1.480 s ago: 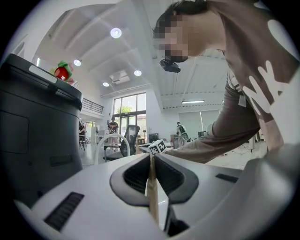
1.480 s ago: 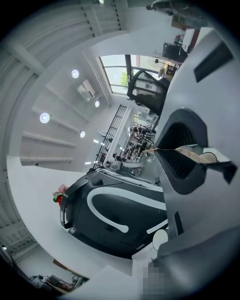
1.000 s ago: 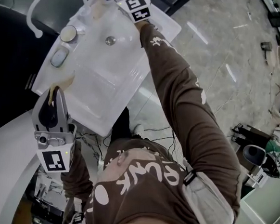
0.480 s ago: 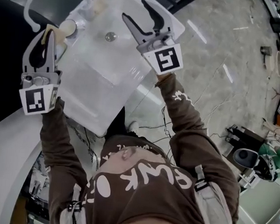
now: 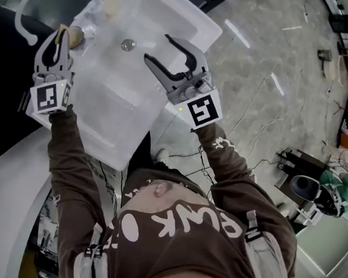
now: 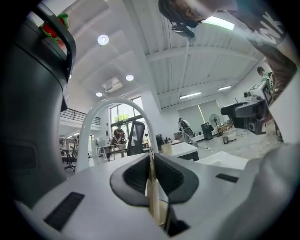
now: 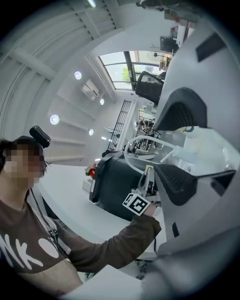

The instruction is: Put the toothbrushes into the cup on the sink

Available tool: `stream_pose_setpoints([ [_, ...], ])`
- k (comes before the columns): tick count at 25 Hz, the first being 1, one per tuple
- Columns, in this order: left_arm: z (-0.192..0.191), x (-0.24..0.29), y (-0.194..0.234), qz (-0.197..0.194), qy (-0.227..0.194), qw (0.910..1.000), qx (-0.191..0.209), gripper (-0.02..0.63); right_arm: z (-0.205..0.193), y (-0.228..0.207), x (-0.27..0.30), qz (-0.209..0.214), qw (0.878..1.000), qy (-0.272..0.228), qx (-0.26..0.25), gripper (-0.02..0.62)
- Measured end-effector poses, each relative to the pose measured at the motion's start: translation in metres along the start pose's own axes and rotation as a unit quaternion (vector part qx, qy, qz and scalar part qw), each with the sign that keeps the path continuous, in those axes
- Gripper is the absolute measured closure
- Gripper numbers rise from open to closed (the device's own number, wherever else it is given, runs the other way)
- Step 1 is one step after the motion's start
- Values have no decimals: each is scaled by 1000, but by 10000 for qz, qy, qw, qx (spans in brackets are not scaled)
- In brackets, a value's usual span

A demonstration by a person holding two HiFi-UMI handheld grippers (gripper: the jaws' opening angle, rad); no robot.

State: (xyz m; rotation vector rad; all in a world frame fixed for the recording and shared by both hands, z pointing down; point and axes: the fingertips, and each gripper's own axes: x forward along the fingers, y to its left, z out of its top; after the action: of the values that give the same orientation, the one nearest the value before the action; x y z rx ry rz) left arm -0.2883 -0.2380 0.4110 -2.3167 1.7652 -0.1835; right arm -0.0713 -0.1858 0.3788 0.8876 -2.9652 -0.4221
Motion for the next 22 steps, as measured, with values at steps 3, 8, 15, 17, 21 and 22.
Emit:
stream_pose_setpoints([
  [3,-16,1,0,28,119,9999,5,577,4,-3,-8,-52,10000,5,-21,382],
  [8,0,-2,-6,-191,136,9997,80,498,19,-5,-18,-145,9998,-131,-46,379],
  [15,101,-39,-26,-393,-233,9982,398,390,69,2,-39,-161,9983,-520,-193,377],
  [17,127,-61,-43,-477,-338,9972,476,388,83,6,-47,-161,9976,-637,-208,376],
  [21,173,-116,-87,-592,-492,9963,369,387,119,19,-75,-136,9960,-861,-220,368],
  [22,182,-130,-99,-606,-505,9964,308,387,128,23,-84,-125,9954,-927,-217,367],
])
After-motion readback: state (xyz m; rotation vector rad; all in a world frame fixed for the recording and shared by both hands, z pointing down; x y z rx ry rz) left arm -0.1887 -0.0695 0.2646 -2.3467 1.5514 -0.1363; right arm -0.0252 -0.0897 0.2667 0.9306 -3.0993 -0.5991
